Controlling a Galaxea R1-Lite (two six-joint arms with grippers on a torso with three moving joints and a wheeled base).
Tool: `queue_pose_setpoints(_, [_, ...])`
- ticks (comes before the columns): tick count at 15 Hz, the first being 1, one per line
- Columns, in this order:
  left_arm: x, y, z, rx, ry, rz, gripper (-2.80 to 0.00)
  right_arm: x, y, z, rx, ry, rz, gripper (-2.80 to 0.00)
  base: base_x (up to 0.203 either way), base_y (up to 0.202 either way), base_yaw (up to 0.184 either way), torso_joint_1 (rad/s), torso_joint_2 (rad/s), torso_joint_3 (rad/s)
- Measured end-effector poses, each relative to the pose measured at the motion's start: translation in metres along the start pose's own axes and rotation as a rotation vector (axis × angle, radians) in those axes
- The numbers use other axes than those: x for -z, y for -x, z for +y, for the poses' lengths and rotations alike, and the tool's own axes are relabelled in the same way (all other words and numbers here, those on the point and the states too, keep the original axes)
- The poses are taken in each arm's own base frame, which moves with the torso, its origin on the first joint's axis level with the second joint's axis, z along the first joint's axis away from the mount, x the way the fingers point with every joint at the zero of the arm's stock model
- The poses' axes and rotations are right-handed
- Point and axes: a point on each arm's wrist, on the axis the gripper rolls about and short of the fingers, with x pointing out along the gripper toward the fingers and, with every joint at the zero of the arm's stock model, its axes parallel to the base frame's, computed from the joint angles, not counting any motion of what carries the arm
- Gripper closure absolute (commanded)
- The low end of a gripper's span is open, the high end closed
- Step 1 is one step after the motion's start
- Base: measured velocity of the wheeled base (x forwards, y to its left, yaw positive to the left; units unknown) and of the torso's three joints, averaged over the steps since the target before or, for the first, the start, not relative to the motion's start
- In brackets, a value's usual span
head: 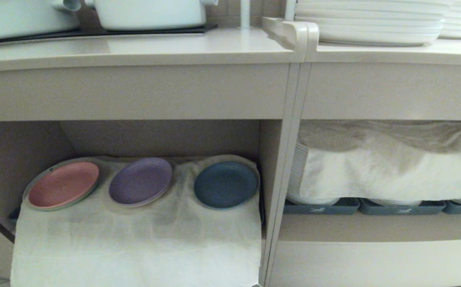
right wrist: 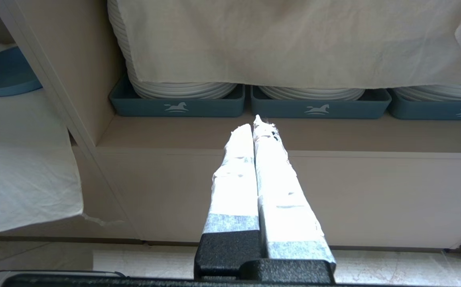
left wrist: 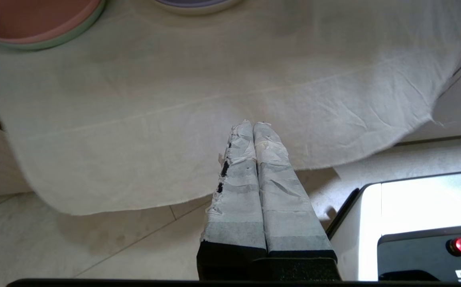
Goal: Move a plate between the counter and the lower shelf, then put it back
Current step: Pick up the plate in the cupboard
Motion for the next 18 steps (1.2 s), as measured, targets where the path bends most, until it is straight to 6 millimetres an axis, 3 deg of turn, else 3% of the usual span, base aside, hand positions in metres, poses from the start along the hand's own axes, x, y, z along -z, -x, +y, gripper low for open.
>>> queue_pose_setpoints(10, [0.005,0.010,-0.002,0.018,-0.013,-0.059,0.00,0.000,0.000,0.000,0.000,0.000,0.000,0.00,0.000,0.000,0.000,0.000,0.00,0.000])
queue_pose_setpoints(18, [0.012,0.020,-0.002,-0.019,0.073,-0.178,0.00,0.000,0.000,0.000,0.000,0.000,0.000,0.00,0.000,0.000,0.000,0.000,0.00,0.000])
